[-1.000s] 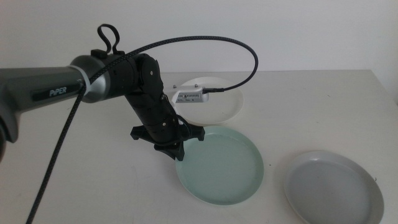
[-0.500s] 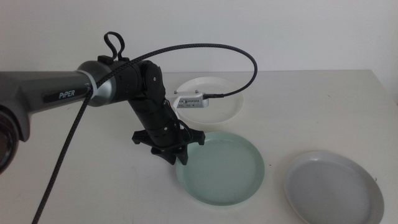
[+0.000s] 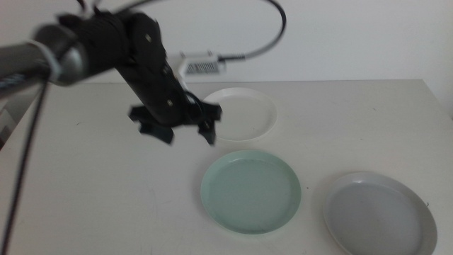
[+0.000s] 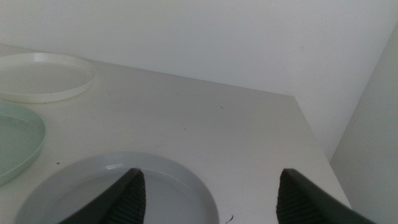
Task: Stack the three bowls on top of each other.
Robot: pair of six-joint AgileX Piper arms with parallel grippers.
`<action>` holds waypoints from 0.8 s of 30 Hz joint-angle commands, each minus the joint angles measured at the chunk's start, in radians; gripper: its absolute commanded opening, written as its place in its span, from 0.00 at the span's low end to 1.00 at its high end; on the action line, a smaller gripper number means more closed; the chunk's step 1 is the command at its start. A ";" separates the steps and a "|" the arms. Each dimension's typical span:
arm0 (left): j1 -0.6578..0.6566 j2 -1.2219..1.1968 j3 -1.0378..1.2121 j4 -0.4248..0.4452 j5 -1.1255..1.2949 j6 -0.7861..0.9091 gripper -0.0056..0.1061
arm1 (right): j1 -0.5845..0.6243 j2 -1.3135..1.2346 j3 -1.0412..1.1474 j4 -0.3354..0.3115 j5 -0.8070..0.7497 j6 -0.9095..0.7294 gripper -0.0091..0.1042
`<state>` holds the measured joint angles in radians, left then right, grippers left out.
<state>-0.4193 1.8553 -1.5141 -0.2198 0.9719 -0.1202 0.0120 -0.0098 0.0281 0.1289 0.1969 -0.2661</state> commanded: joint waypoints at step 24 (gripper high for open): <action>0.070 0.300 -0.535 0.231 -0.190 -0.177 0.91 | -0.007 -0.026 -0.006 -0.008 -0.074 -0.006 0.55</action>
<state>-0.3520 2.1797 -1.9832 0.0115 0.8319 -0.2824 0.0120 -0.0098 0.0281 0.1289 0.1969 -0.2661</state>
